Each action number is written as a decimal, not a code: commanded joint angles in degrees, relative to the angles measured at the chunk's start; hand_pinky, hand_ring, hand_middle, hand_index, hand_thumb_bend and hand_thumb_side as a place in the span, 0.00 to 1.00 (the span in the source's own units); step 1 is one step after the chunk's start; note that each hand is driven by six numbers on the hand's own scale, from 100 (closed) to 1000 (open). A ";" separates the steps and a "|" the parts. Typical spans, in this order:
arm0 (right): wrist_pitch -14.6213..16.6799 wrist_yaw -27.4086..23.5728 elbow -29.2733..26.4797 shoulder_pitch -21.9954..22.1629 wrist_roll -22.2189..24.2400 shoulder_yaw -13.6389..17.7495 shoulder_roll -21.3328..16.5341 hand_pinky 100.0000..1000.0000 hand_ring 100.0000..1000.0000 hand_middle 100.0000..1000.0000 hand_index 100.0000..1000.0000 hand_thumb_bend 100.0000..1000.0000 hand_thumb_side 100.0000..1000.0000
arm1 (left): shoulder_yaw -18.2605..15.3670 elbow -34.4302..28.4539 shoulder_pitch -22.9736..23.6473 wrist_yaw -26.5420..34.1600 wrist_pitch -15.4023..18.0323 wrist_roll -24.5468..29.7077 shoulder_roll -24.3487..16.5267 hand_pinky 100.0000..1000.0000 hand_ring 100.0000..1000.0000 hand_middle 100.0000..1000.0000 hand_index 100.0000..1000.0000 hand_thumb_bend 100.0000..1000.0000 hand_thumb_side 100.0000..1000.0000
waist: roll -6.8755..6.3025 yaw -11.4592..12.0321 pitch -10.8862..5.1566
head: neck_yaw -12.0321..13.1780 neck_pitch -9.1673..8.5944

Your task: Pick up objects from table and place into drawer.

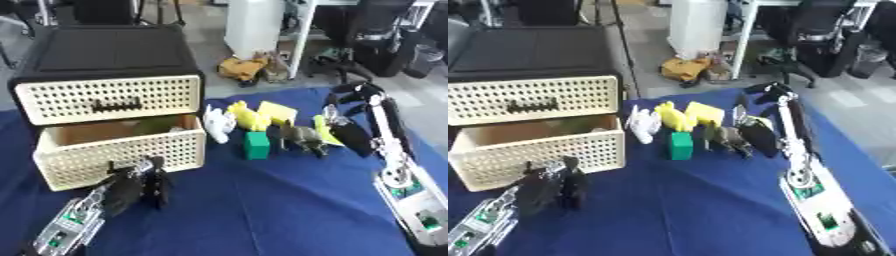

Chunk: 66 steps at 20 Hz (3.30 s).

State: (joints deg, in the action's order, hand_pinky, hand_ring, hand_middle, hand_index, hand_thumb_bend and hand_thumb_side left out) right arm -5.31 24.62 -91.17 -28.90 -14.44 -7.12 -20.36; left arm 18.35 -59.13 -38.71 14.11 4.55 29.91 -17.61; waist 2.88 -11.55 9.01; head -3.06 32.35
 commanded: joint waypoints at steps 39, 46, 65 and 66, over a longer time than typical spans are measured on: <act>1.71 0.64 0.79 -0.53 0.78 0.86 0.20 0.51 0.63 0.65 0.68 0.00 0.49 | -1.44 -19.64 4.70 6.49 -7.25 -9.88 -8.04 0.41 0.35 0.25 0.53 0.12 1.00 | -0.80 -1.72 -0.80 | 0.03 -1.38; 1.94 0.20 0.48 1.27 0.74 1.03 -0.12 0.50 0.63 0.64 0.68 0.00 0.50 | -3.23 -37.50 15.15 10.30 -11.30 -16.44 -10.85 0.40 0.34 0.24 0.52 0.14 1.00 | -0.78 1.40 -2.59 | -0.25 0.34; 2.73 -2.65 -4.23 5.60 0.95 0.78 -0.05 0.49 0.62 0.62 0.67 0.00 0.54 | -14.69 -51.06 29.41 5.75 -8.38 -32.62 -7.93 0.37 0.31 0.22 0.49 0.19 1.00 | -1.14 5.81 -4.38 | -0.22 3.16; 2.79 -3.25 -4.68 5.91 0.89 0.81 0.01 0.49 0.62 0.62 0.67 0.00 0.55 | -15.88 -50.05 29.84 5.04 -7.65 -33.36 -6.79 0.37 0.31 0.22 0.49 0.19 1.00 | -1.23 5.87 -4.39 | -0.25 3.22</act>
State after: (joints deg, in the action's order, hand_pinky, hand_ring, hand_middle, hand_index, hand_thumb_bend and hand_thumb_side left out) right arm -2.82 22.06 -94.07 -22.47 -13.45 -6.74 -19.42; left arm 3.91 -109.08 -8.48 19.88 -3.64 -2.71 -24.66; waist 1.85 -5.63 5.30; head -3.14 35.24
